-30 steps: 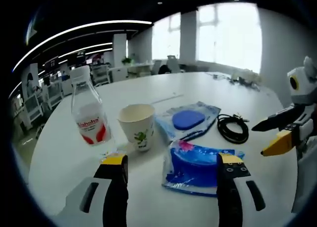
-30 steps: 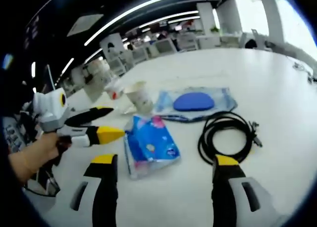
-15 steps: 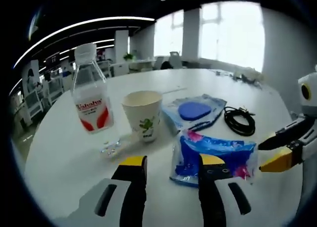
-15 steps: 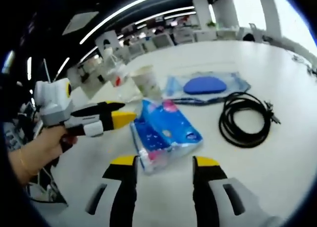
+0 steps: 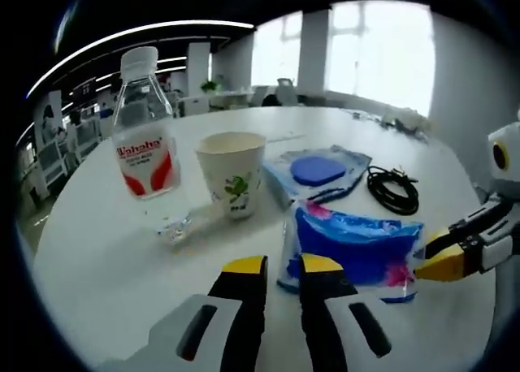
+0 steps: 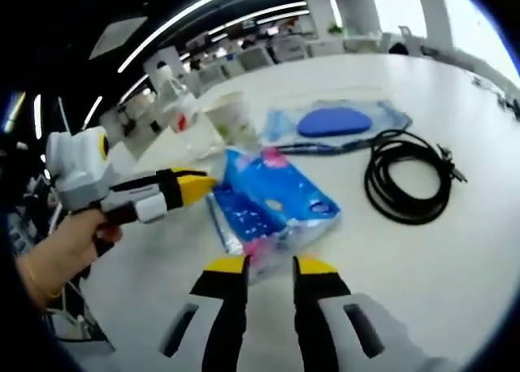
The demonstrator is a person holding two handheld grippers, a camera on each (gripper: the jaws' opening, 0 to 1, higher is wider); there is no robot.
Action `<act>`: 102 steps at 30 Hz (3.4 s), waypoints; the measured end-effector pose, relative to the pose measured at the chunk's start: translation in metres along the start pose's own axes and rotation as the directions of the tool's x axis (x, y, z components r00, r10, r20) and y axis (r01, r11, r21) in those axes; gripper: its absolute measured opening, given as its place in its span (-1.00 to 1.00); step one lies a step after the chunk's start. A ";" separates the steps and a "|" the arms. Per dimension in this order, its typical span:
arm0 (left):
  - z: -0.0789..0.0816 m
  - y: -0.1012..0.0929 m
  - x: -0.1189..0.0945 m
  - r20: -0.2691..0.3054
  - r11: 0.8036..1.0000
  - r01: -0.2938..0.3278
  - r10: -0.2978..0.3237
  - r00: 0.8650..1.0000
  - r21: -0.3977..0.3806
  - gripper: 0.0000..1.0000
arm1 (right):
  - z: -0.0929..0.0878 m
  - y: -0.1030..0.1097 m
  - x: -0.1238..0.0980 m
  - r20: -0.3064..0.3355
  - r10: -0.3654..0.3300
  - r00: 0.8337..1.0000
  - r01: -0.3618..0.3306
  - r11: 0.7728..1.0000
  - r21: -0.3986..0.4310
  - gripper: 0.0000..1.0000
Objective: Arrange the tabletop items into an orderly group along one side of the table until the central work area is clear of visible clutter.
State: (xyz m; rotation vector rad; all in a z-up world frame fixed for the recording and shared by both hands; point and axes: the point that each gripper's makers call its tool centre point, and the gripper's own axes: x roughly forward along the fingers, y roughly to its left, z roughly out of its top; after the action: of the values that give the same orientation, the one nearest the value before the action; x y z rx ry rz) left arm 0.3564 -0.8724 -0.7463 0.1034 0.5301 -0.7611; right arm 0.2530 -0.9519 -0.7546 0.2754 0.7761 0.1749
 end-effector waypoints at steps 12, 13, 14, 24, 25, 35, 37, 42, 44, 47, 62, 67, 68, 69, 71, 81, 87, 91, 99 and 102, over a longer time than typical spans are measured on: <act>-0.018 -0.016 -0.008 -0.072 0.998 0.049 -0.046 0.996 0.033 -0.95 | -0.002 -0.010 -0.006 -0.007 -0.022 1.000 0.022 0.999 0.034 -0.96; -0.018 -0.016 -0.008 -0.075 0.998 0.050 -0.048 0.996 0.035 -0.96 | -0.002 -0.011 -0.006 -0.010 -0.022 1.000 0.022 0.999 0.032 -1.00; -0.019 -0.017 -0.010 -0.083 0.998 0.052 -0.048 0.995 0.046 -0.96 | -0.004 -0.013 -0.007 -0.017 -0.024 1.000 0.025 0.999 0.024 -1.00; -0.020 -0.033 -0.019 -0.122 0.989 0.073 -0.058 0.991 0.125 -0.98 | -0.003 -0.024 -0.016 -0.020 -0.024 1.000 0.025 0.997 0.068 -1.00; -0.019 -0.035 -0.020 -0.122 0.989 0.076 -0.060 0.991 0.124 -0.99 | -0.002 -0.026 -0.017 -0.019 -0.025 1.000 0.026 0.997 0.068 -1.00; -0.011 -0.053 -0.029 -0.137 0.987 0.094 -0.076 0.988 0.133 -0.98 | 0.007 -0.038 -0.033 0.001 -0.025 1.000 0.025 0.996 0.081 -1.00; -0.009 -0.056 -0.029 -0.137 0.983 0.101 -0.080 0.987 0.151 -0.98 | 0.010 -0.041 -0.035 0.009 -0.028 1.000 0.027 0.996 0.086 -1.00; -0.003 -0.064 -0.031 -0.134 0.985 0.111 -0.093 0.987 0.130 -0.98 | 0.018 -0.047 -0.041 0.019 -0.030 0.999 0.029 0.997 0.075 -1.00; 0.002 -0.069 -0.032 -0.121 0.985 0.118 -0.103 0.987 0.127 -0.98 | 0.024 -0.050 -0.045 0.031 -0.037 0.999 0.034 0.997 0.074 -1.00; 0.009 -0.075 -0.032 -0.098 0.983 0.125 -0.112 0.989 0.136 -0.98 | 0.029 -0.055 -0.049 0.023 -0.046 0.999 0.044 0.997 0.063 -1.00; 0.041 -0.101 -0.026 -0.014 0.985 0.173 -0.173 0.985 0.015 -0.98 | 0.059 -0.083 -0.069 0.074 -0.083 0.994 0.082 0.997 0.007 -1.00; 0.052 -0.110 -0.020 0.006 0.983 0.184 -0.184 0.983 0.014 -0.98 | 0.071 -0.093 -0.073 0.096 -0.082 0.992 0.082 0.997 -0.001 -1.00; 0.055 -0.113 -0.019 0.012 0.982 0.191 -0.191 0.982 0.010 -0.97 | 0.074 -0.096 -0.074 0.100 -0.085 0.991 0.086 0.996 -0.006 -1.00; 0.057 -0.115 -0.018 0.012 0.981 0.196 -0.196 0.981 0.008 -0.97 | 0.076 -0.098 -0.075 0.104 -0.089 0.991 0.090 0.996 -0.006 -1.00; 0.060 -0.119 -0.015 0.013 0.980 0.200 -0.200 0.980 0.007 -0.97 | 0.082 -0.103 -0.075 0.114 -0.092 0.989 0.094 0.996 -0.005 -1.00; 0.081 -0.131 0.001 0.038 0.979 0.203 -0.203 0.978 0.013 -0.96 | 0.108 -0.124 -0.076 0.152 -0.125 0.981 0.134 0.990 -0.048 -1.00; 0.092 -0.138 0.013 0.052 0.976 0.216 -0.216 0.975 0.004 -0.96 | 0.120 -0.138 -0.075 0.160 -0.131 0.978 0.144 0.987 -0.074 -1.00; 0.097 -0.143 0.023 0.069 0.973 0.229 -0.226 0.972 -0.033 -0.96 | 0.128 -0.149 -0.075 0.168 -0.137 0.976 0.154 0.984 -0.089 -1.00; 0.109 -0.148 0.042 0.117 0.971 0.222 -0.211 0.970 -0.088 -0.96 | 0.141 -0.169 -0.072 0.184 -0.151 0.971 0.170 0.981 -0.094 -1.00; 0.111 -0.147 0.054 0.134 0.978 0.194 -0.183 0.974 -0.078 -0.96 | 0.147 -0.175 -0.070 0.198 -0.146 0.969 0.166 0.982 -0.089 -1.00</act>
State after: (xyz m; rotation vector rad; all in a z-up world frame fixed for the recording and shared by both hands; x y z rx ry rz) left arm 0.3352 -1.0431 -0.6625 -0.0803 0.4566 -0.9216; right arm 0.3178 -1.1622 -0.6621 0.1275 0.5934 0.0389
